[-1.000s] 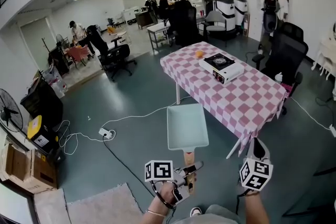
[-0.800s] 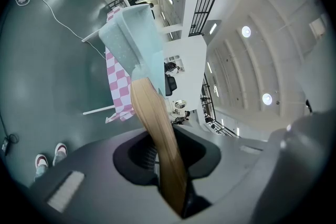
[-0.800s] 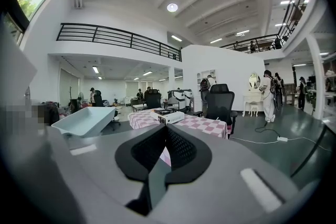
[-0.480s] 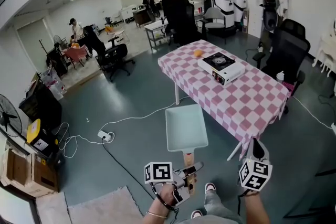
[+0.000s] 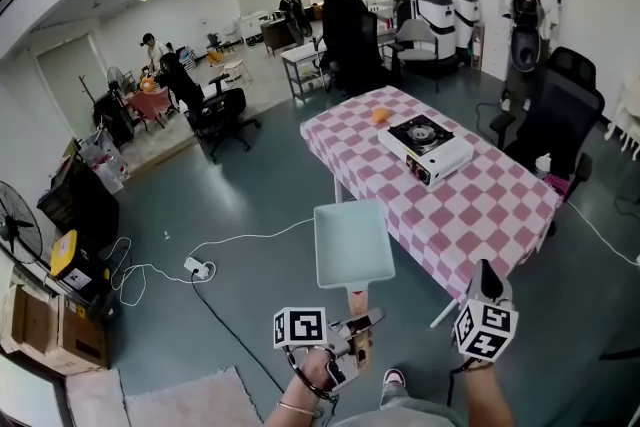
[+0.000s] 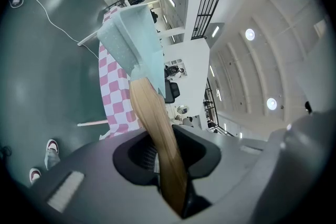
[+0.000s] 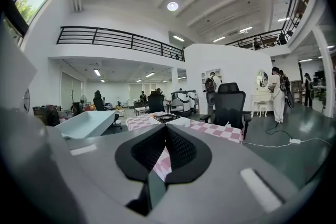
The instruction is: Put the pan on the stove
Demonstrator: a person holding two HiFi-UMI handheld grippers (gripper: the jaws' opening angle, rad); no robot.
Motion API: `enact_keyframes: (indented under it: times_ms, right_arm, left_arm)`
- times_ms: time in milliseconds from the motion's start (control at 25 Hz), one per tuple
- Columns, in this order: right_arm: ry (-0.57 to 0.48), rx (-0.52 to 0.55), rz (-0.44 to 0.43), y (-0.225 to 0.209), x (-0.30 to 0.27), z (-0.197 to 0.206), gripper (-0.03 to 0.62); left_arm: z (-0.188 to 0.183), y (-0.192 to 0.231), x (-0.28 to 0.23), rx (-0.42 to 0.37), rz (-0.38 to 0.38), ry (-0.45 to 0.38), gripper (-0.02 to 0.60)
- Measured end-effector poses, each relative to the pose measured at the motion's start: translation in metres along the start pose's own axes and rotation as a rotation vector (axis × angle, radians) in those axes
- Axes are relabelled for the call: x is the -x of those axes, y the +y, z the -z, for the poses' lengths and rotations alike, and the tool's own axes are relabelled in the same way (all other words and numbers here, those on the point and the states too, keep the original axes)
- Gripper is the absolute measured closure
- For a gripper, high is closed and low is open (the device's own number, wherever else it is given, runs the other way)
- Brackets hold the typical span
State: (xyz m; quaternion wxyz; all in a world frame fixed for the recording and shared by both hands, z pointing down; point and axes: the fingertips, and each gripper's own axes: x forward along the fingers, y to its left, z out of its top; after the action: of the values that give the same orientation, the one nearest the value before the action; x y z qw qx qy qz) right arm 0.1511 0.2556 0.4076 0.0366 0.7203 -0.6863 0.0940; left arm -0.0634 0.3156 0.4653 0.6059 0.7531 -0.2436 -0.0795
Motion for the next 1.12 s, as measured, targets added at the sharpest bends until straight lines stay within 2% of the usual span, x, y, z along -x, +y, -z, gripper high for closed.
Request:
enact_keyframes:
  times_ms: [400,680,1120]
  right_arm:
    - [-0.016,-0.013,-0.026,-0.023,-0.082,-0.023,0.585]
    - [-0.006,-0.027,-0.028,-0.041,-0.133,-0.024,0.585]
    - [0.031,-0.06,0.008,-0.055,-0.179,-0.008,0.585]
  left_arm:
    - [-0.06,0.0,-0.056,0.003,-0.017,-0.026,0.502]
    - [-0.097,0.003,-0.09,-0.011,-0.025,-0.034,0.502]
    - [-0.14,0.021,-0.117,0.005,-0.043,-0.015,0.502]
